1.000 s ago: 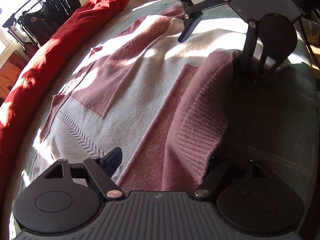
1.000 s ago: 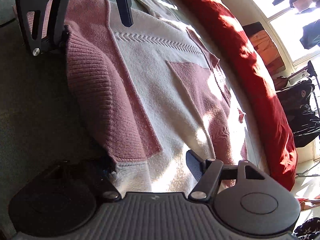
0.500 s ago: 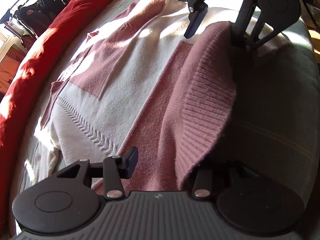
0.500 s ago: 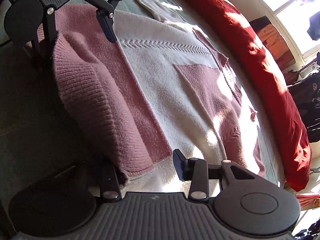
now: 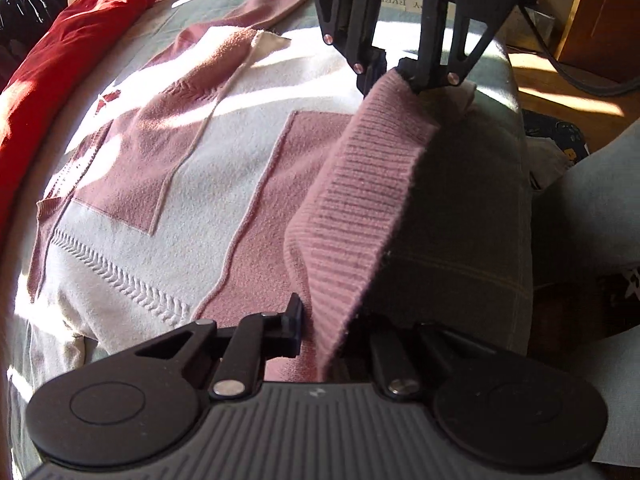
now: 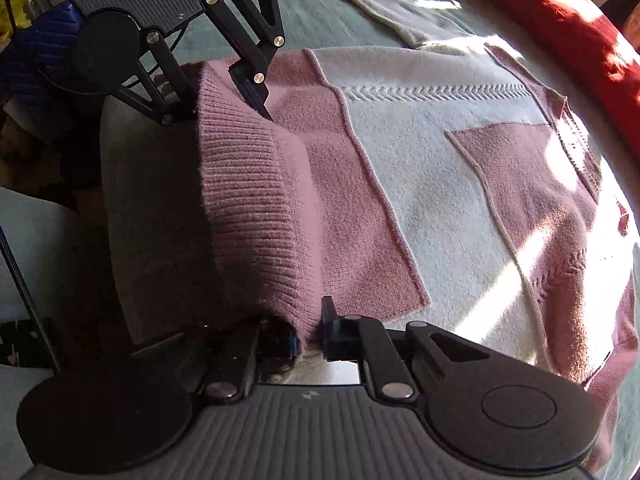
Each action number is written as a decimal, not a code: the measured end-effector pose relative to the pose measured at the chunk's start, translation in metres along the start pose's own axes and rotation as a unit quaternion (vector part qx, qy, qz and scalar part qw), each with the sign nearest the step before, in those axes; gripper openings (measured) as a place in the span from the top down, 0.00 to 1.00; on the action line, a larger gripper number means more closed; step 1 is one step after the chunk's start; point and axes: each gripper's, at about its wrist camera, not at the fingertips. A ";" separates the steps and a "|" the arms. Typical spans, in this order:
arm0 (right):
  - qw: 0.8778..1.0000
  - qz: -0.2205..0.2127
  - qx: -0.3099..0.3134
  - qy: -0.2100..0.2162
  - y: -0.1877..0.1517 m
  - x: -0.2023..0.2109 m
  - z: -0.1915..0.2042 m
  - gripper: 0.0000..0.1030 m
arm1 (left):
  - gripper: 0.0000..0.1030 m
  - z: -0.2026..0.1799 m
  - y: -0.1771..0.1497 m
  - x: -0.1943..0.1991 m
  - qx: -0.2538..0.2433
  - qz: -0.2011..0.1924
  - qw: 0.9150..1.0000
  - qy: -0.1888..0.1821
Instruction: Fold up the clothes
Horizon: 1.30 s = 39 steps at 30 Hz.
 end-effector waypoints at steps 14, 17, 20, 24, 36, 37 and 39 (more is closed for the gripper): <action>0.978 0.031 -0.040 0.204 -0.020 -0.018 0.037 1.00 | 0.91 -0.039 -0.012 -0.012 -0.031 0.062 0.990 -0.124; 0.975 0.044 -0.039 0.217 -0.028 -0.026 0.058 1.00 | 0.98 -0.054 -0.022 -0.018 -0.028 0.075 0.986 -0.148; 0.983 0.046 -0.047 0.169 -0.037 -0.026 0.063 0.93 | 0.98 -0.064 -0.029 -0.014 -0.018 0.072 0.983 -0.166; 0.993 0.035 -0.057 0.096 -0.048 -0.009 0.054 0.81 | 0.91 -0.055 -0.034 -0.003 0.029 0.063 0.987 -0.143; 0.936 0.011 -0.350 -0.044 -0.143 0.030 -0.007 0.62 | 0.66 0.063 -0.103 0.016 0.465 0.014 0.885 0.023; 0.920 0.004 -0.387 -0.057 -0.155 0.032 -0.010 0.62 | 0.66 0.070 -0.113 0.016 0.503 0.010 0.863 0.035; 0.884 -0.012 -0.463 -0.067 -0.181 0.032 -0.013 0.60 | 0.63 0.078 -0.130 0.006 0.565 0.012 0.824 0.032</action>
Point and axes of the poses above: each gripper's, at about its wrist camera, not at the fingertips, and x roughly against the way its jaws point, z to its left, y to its top, and after that the axes turned 13 degrees about x, right-handed
